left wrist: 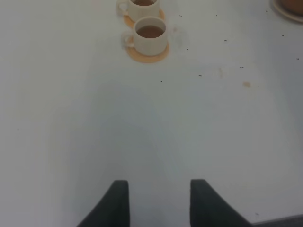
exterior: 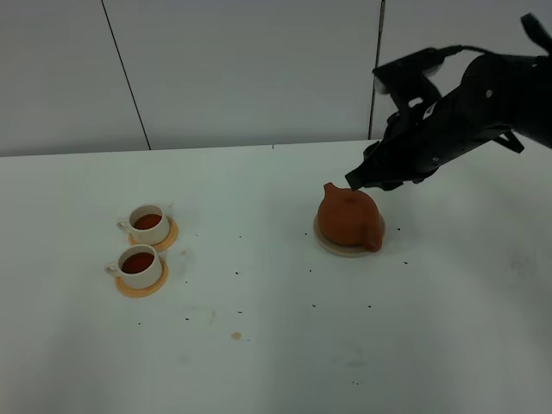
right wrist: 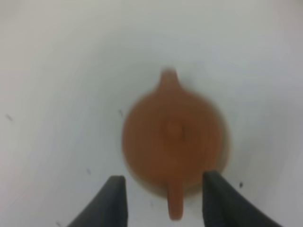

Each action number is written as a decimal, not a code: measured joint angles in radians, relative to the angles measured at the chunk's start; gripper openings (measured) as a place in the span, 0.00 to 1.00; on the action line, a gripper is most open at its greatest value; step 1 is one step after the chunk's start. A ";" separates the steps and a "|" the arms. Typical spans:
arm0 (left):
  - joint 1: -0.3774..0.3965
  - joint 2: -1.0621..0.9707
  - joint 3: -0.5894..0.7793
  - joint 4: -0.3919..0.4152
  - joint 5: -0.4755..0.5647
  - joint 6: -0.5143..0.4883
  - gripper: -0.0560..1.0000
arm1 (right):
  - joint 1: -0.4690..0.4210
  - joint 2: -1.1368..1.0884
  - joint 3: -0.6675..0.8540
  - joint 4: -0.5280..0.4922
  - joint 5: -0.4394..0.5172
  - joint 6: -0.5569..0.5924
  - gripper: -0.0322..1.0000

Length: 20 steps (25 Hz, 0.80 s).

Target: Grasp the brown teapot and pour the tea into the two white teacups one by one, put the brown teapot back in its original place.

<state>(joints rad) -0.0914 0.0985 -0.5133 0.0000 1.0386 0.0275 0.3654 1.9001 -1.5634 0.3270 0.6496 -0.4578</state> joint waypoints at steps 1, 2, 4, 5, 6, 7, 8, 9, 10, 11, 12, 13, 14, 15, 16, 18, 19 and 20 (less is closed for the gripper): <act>0.000 0.000 0.000 0.000 0.000 0.000 0.41 | 0.000 -0.032 0.000 0.003 -0.004 -0.001 0.38; 0.000 0.000 0.000 0.000 0.000 0.000 0.41 | 0.000 -0.065 0.000 0.005 -0.011 -0.001 0.38; 0.000 0.000 0.000 0.000 0.000 0.000 0.41 | -0.001 -0.130 0.000 0.004 -0.014 0.006 0.36; 0.000 0.000 0.000 0.000 0.000 0.000 0.41 | -0.005 -0.166 0.000 0.004 -0.013 0.008 0.36; 0.000 0.000 0.000 0.000 0.000 0.000 0.41 | -0.011 -0.205 0.008 0.004 -0.014 0.008 0.36; 0.000 0.000 0.000 0.000 0.000 0.000 0.41 | -0.020 -0.240 0.027 0.004 -0.016 0.009 0.35; 0.000 0.000 0.000 0.000 0.000 0.000 0.41 | -0.029 -0.286 0.053 0.004 -0.029 0.009 0.35; 0.000 0.000 0.000 0.000 0.000 0.000 0.41 | -0.042 -0.336 0.097 0.004 -0.048 0.010 0.35; 0.000 0.000 0.000 0.000 0.000 0.000 0.41 | -0.055 -0.382 0.154 0.005 -0.072 0.010 0.34; 0.000 0.000 0.000 0.000 0.000 0.000 0.41 | -0.068 -0.442 0.222 0.008 -0.109 0.010 0.34; 0.000 0.000 0.000 0.000 0.000 0.000 0.41 | -0.083 -0.508 0.286 0.011 -0.154 0.010 0.34; 0.000 0.000 0.000 0.000 0.000 0.000 0.41 | -0.097 -0.579 0.368 0.012 -0.201 0.011 0.34; 0.000 0.000 0.000 0.000 0.000 0.000 0.41 | -0.109 -0.640 0.455 0.013 -0.261 0.011 0.33; 0.000 0.000 0.000 0.000 0.000 0.000 0.41 | -0.117 -0.712 0.546 0.017 -0.325 0.011 0.33; 0.000 0.000 0.000 0.000 0.000 0.000 0.41 | -0.124 -0.784 0.624 0.022 -0.389 0.012 0.33; 0.000 0.000 0.000 0.000 0.000 0.000 0.41 | -0.134 -0.918 0.810 0.038 -0.490 0.017 0.31; 0.000 0.000 0.000 0.000 0.000 0.000 0.41 | -0.138 -0.992 0.885 0.047 -0.537 0.023 0.31; 0.000 0.000 0.000 0.000 0.000 0.000 0.41 | -0.140 -1.066 0.970 0.055 -0.574 0.030 0.30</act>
<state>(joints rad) -0.0914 0.0985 -0.5133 0.0000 1.0386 0.0275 0.2252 0.8341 -0.5938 0.3822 0.0755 -0.4275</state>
